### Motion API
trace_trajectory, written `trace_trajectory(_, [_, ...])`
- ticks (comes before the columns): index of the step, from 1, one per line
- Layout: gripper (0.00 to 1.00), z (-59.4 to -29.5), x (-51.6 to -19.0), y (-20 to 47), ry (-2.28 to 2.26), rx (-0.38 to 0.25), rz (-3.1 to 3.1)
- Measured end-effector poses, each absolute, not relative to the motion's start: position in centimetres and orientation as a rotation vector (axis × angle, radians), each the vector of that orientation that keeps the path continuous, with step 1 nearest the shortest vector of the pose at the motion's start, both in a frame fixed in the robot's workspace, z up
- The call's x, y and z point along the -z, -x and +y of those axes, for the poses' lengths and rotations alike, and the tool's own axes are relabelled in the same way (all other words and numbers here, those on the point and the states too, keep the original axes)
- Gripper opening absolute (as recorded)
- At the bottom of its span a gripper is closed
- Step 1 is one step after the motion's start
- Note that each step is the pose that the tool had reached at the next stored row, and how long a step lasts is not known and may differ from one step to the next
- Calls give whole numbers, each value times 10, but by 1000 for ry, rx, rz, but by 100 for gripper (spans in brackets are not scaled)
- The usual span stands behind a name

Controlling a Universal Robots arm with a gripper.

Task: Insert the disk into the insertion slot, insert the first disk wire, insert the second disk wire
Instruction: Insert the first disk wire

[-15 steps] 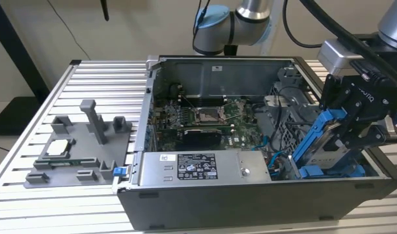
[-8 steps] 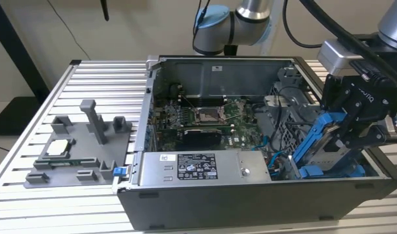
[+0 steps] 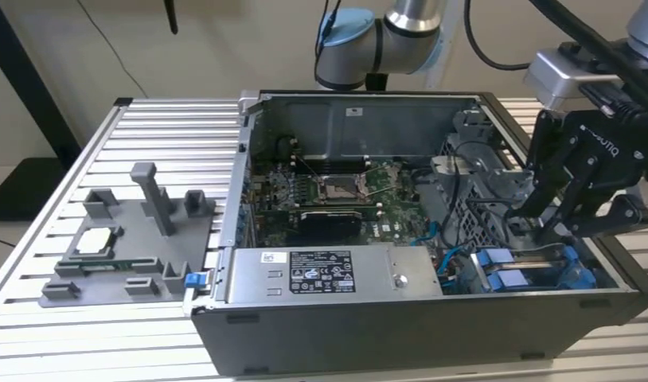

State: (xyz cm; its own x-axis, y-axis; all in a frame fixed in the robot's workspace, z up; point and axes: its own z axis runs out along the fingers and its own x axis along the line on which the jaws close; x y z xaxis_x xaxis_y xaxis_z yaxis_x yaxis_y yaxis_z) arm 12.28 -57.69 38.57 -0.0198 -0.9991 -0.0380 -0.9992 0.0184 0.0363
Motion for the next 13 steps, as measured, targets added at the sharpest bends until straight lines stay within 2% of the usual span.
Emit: trace_trajectory(13, [100,-573,-389,-123,2198,-82,2241])
